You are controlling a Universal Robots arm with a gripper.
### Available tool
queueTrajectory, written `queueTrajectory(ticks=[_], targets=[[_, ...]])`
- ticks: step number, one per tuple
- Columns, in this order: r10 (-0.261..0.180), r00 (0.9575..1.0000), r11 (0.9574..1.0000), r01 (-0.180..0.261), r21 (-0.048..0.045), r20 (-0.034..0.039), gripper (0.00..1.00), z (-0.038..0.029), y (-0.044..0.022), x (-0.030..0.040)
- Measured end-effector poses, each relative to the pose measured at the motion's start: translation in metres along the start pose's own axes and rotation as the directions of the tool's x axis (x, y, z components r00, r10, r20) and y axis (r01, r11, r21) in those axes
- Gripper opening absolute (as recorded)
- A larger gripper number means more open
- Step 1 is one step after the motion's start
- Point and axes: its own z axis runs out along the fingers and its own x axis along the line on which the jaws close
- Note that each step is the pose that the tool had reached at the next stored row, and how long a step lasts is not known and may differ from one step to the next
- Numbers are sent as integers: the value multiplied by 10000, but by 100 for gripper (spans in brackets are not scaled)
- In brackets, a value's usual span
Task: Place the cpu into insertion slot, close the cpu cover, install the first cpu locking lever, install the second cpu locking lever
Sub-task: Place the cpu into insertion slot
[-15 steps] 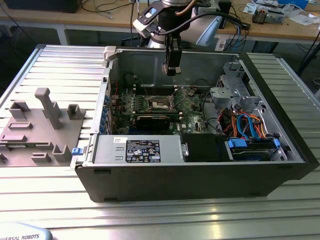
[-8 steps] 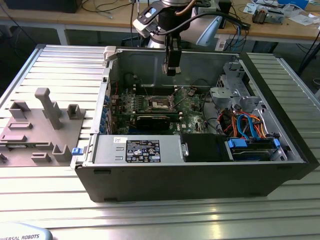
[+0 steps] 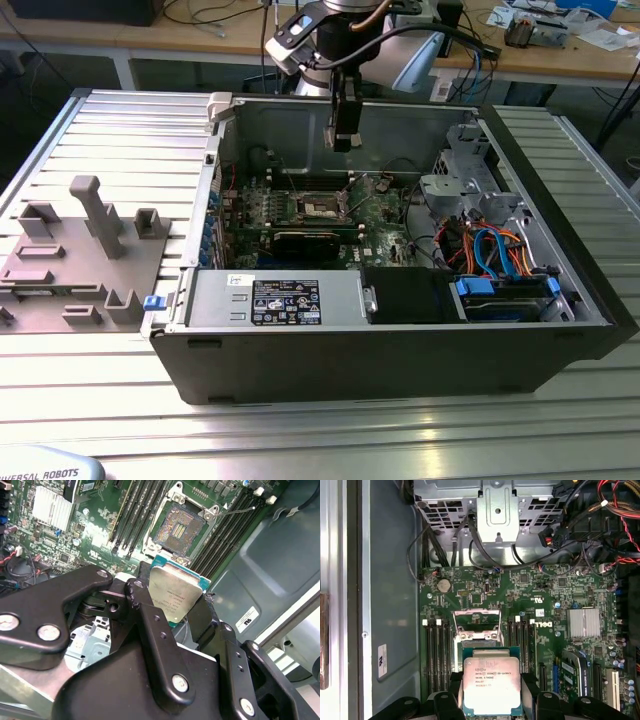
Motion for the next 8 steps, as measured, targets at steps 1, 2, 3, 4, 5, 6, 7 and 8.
queueTrajectory(ticks=[1, 2, 3, 4, 5, 6, 7, 8], targets=[[16, 10000, 10000, -16, 0, 0, 54, 0, 0, 0], [27, 10000, 10000, -27, 0, 1, 54, 0, 0, 0], [41, 10000, 10000, -41, 0, 2, 54, 0, 0, 0], [52, 10000, 10000, -52, -1, 2, 54, 0, 0, 0], [65, 10000, 10000, -65, -1, 2, 54, 0, 0, 0], [76, 10000, 10000, -76, 0, 3, 54, 0, 0, 0], [88, 10000, 10000, -88, -1, 3, 54, 0, 0, 0], [99, 10000, 10000, -99, 0, 4, 54, 0, 0, 0]])
